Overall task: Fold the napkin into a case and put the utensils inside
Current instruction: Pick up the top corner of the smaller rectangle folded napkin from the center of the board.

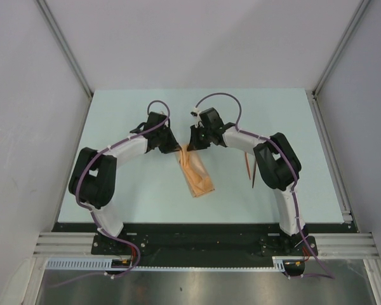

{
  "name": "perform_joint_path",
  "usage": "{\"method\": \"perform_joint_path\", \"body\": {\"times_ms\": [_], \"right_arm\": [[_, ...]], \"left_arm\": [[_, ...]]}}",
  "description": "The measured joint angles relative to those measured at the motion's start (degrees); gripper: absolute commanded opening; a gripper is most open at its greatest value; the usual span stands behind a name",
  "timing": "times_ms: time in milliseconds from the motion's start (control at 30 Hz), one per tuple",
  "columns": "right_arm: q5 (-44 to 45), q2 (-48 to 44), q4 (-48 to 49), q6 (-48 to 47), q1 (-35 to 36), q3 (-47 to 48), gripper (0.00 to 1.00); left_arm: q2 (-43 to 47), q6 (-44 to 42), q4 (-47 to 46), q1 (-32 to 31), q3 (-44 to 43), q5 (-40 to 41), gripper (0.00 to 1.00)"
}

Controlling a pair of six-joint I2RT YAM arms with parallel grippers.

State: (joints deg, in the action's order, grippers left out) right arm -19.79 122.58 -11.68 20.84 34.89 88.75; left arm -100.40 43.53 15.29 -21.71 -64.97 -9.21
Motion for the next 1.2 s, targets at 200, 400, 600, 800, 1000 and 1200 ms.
{"method": "perform_joint_path", "body": {"times_ms": [200,400,600,800,1000,1200], "right_arm": [[-1.3,-0.4,0.5,-0.2,1.7,-0.1,0.00],[-3.2,-0.7,2.0,0.1,1.7,-0.2,0.00],[-4.9,-1.3,4.2,0.4,1.0,-1.8,0.11],[-8.0,-3.5,9.1,1.6,0.2,-6.6,0.18],[-10.6,-3.5,14.3,2.8,0.1,-8.4,0.32],[-11.1,-3.5,16.5,2.9,0.3,-8.4,0.37]], "left_arm": [[-0.5,0.0,-0.2,0.1,0.0,0.0,0.08],[-0.7,0.0,-0.2,0.2,-0.1,0.0,0.08],[-0.7,0.0,-0.2,0.3,-0.1,0.0,0.12],[-0.4,0.1,-0.2,0.6,-0.1,0.0,0.14],[-0.3,0.1,-0.2,0.9,-0.1,0.0,0.13],[-0.3,0.1,-0.2,1.0,-0.1,0.0,0.13]]}}
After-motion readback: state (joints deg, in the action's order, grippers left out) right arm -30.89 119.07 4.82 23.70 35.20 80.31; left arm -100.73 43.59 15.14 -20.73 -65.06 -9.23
